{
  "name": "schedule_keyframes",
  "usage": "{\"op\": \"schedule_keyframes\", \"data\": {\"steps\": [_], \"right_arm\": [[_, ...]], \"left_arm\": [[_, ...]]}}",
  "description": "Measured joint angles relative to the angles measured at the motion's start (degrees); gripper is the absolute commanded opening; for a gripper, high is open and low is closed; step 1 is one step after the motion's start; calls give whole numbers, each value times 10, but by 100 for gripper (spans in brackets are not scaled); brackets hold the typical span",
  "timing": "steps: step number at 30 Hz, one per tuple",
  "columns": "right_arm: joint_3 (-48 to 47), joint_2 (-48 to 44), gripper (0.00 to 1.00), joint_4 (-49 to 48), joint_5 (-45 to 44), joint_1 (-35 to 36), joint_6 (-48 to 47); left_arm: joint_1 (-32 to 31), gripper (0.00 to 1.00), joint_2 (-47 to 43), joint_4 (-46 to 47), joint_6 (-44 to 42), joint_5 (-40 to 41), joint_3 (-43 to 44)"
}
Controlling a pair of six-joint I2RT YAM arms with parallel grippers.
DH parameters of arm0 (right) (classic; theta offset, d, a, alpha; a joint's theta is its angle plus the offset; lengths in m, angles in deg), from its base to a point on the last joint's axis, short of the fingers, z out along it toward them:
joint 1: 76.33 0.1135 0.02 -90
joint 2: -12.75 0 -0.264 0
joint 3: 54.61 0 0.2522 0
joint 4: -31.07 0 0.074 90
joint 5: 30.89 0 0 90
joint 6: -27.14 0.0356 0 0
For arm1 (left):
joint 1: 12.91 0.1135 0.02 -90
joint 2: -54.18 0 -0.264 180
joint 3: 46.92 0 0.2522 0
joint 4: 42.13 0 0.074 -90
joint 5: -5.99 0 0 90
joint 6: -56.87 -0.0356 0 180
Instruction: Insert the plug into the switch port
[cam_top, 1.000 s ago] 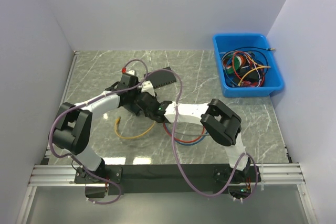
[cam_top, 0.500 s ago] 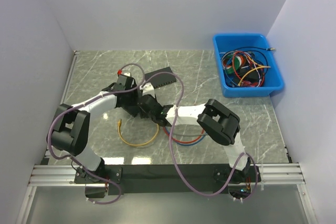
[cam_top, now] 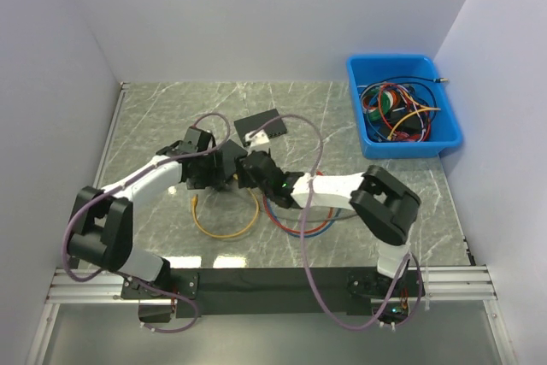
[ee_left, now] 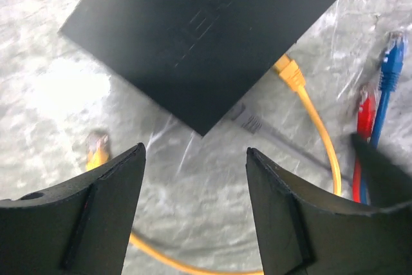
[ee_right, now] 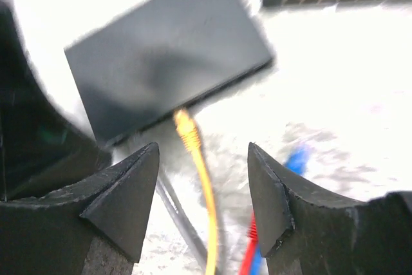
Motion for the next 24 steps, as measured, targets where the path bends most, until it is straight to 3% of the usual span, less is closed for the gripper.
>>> {"op": "schedule_keyframes", "data": {"steps": [8,15,24], "right_arm": [[-47,-45,64,52,31,-71,3],[-120,27,63,76,119,-143,9],[-173,132,63,91,193,-147,19]], "left_arm": [[11,72,-62,-25,13,-1,-4],[33,71,-57,-25,14,-13,-4],[84,70,-6,-22,12,-57,-4]]}}
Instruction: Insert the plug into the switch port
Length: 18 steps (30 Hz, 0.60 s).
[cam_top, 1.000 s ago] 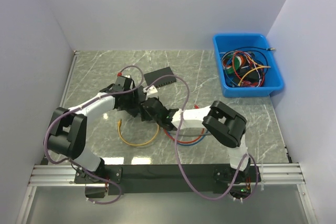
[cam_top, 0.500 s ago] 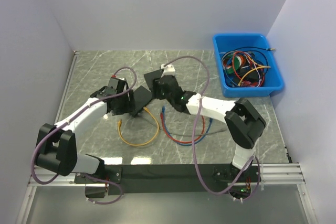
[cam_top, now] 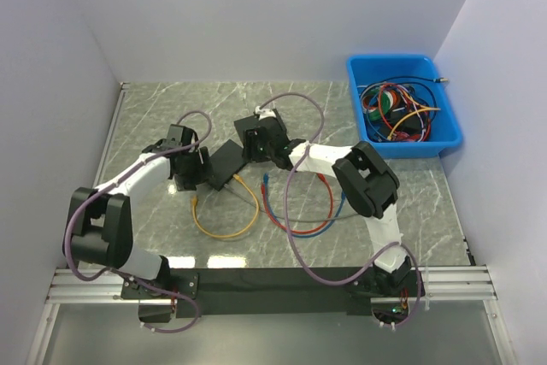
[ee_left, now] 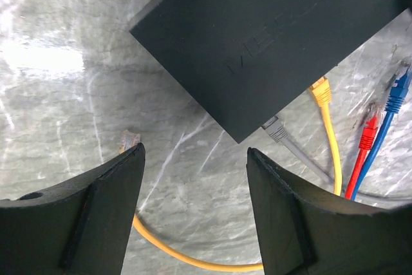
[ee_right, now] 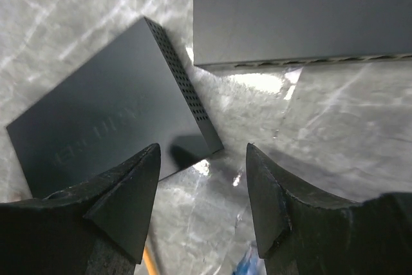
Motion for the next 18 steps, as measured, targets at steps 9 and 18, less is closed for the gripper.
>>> {"op": "schedule_keyframes", "data": {"steps": [9,18], "right_arm": [[-19,33,60,-18,39,-1,19],[14,26,59,-63,30,13,31]], "left_arm": [[17,69,61,-5,-2,-32,10],[63,67,89,-12,-2,-65,30]]}}
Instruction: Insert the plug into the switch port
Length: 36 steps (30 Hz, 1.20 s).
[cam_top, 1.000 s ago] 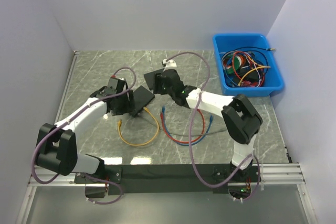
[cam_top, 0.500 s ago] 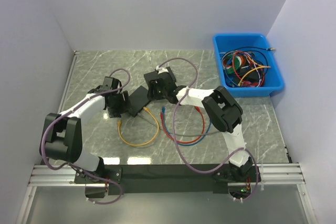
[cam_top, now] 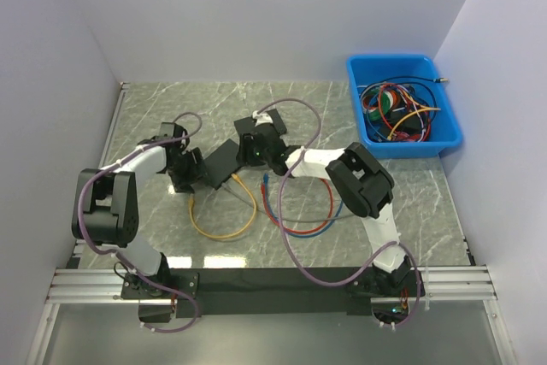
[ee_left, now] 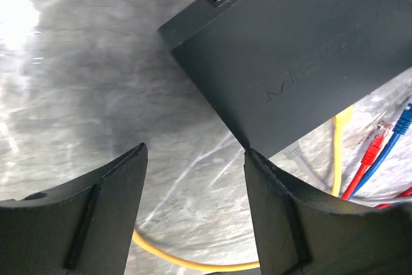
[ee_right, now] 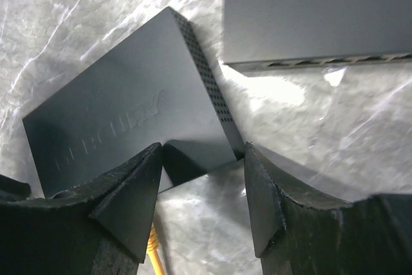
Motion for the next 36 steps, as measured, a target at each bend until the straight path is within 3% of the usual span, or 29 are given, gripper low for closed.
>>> {"op": "schedule_keyframes", "data": {"steps": [7,19,29,36], "right_arm": [[7,-4,58,-9,-47,70,10],[3,-6,58,25,-113,190,19],[-124,62,58,95,-38,248,58],[-208,127,58,73,56,287,98]], "left_arm": [[24,67,-2,2,-1,8,2],[77,67,-11,0,-17,92,12],[126,68,-10,69,-32,139,14],[122,68,-12,78,-27,124,14]]}}
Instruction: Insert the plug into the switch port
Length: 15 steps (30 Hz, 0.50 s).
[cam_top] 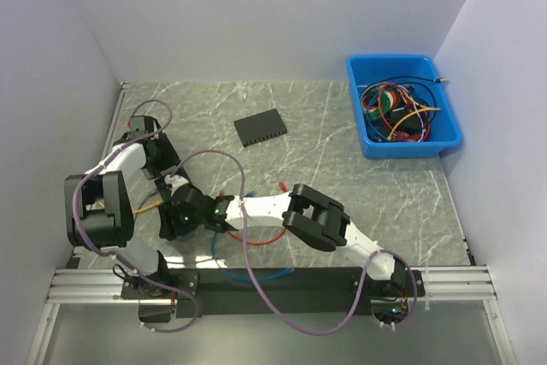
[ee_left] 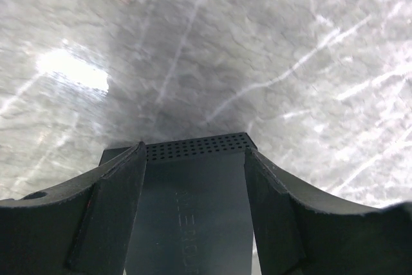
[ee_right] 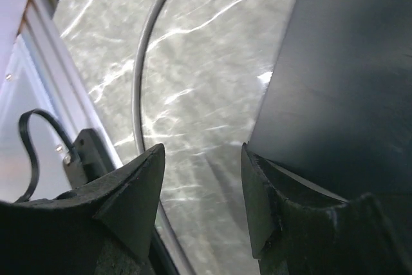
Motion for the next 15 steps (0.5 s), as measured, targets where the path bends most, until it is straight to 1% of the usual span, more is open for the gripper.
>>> {"op": "schedule_keyframes", "data": {"steps": [4,7,11,15], "right_arm": [[1,2,59,-8,13,2,6],[22,-7,62,-23,11,0,5],[84,-48,65,-34,-6,-11,-8],[176,-118,70,-28,-46,-29,-29]], "left_arm": [[-2,68,-2,-5,1,-7,0],[-2,68,-3,-6,2,-8,0],[-2,68,-7,-16,6,-9,0],[-3,68,-13,-31,10,-14,-2]]}}
